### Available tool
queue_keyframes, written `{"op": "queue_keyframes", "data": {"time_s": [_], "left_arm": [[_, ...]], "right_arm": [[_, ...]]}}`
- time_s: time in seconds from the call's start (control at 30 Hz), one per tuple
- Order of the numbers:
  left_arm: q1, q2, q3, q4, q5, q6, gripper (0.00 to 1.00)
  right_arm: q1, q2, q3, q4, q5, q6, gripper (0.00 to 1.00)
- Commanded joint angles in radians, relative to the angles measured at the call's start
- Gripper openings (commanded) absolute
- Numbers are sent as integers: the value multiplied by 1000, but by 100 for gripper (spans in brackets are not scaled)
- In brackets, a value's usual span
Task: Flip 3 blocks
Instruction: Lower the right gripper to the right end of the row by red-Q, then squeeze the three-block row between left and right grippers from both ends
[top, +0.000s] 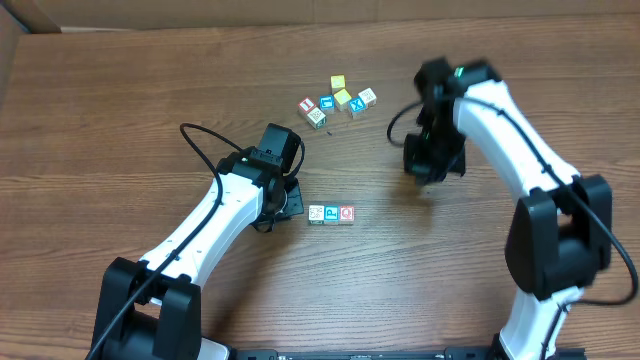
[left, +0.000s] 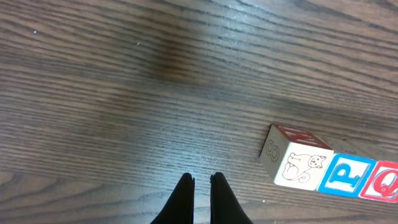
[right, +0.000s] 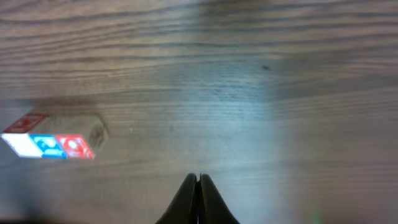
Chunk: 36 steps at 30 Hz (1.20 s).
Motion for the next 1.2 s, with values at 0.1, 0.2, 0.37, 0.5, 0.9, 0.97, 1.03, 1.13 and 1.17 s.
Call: {"op": "queue_keyframes", "data": {"time_s": [0.1,0.2,0.37,0.5,0.9,0.97,1.03,1.13,1.17], "left_arm": [[11,-5,-4,4,76,50,4],[25,-5,-4,8,101,50,4],[67,16,-4,19,132,66,4],[79,78,-4,44,169,129,4],[76,212,-4,100,212,120,4],[76,226,-4,108,213,120,4],[76,240,-4,118,214,120,4],[76,247,-4,122,214,120,4],[76,247,-4,123,214,120,4]], "right_arm": [[113,-224,-372,341,-34,189,4],[163,-212,-445,460,-27,283,4],[234,-157,-460,546,106,418,4],[253,-148,-460,583,159,469,4],[271,-139,-534,735,57,468,4],[282,-139,-544,763,55,469,4],[288,-138,-544,776,58,469,4],[288,-134,-544,804,68,470,4],[288,-128,-544,814,69,470,4]]}}
